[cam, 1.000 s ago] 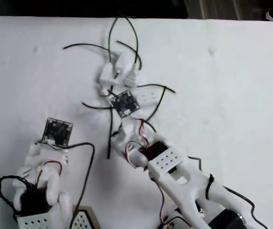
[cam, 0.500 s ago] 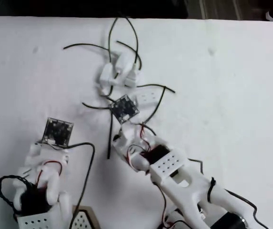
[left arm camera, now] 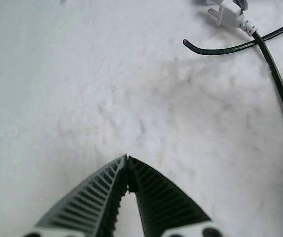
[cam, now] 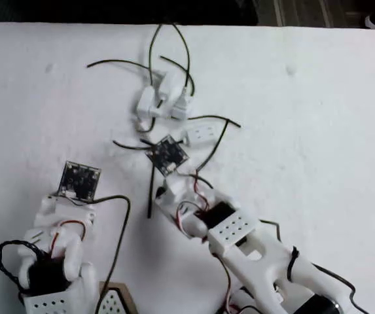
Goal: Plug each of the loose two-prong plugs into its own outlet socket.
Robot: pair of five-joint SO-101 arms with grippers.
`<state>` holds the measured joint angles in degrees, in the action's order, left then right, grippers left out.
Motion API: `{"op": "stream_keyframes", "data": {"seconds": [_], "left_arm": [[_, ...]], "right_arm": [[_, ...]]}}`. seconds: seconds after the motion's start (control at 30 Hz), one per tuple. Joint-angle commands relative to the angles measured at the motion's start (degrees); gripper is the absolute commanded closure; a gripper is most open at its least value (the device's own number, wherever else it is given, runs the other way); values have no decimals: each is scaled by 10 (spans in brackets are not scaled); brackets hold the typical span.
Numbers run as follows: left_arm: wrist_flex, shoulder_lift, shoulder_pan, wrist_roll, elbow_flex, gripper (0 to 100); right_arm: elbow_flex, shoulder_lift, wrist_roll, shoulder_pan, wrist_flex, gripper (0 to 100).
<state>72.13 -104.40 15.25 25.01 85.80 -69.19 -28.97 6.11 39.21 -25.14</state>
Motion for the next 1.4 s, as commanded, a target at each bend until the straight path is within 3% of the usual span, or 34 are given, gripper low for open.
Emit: {"op": "stream_keyframes", "data": {"seconds": [0.0, 0.4, 0.83, 1.13, 1.37], "left_arm": [[2, 0, 3, 3, -4, 978], [-3, 0, 3, 4, 5, 977], [-2, 0, 3, 5, 5, 977], [-2, 0, 1, 5, 5, 977], [-2, 0, 1, 5, 5, 977]], "right_arm": [[-25, 10, 8, -9, 0, 982], [-16, 12, 35, -9, -36, 981], [46, 9, 36, -37, -200, 981], [46, 13, 69, -27, -190, 981], [45, 13, 68, -27, -107, 981]]}}
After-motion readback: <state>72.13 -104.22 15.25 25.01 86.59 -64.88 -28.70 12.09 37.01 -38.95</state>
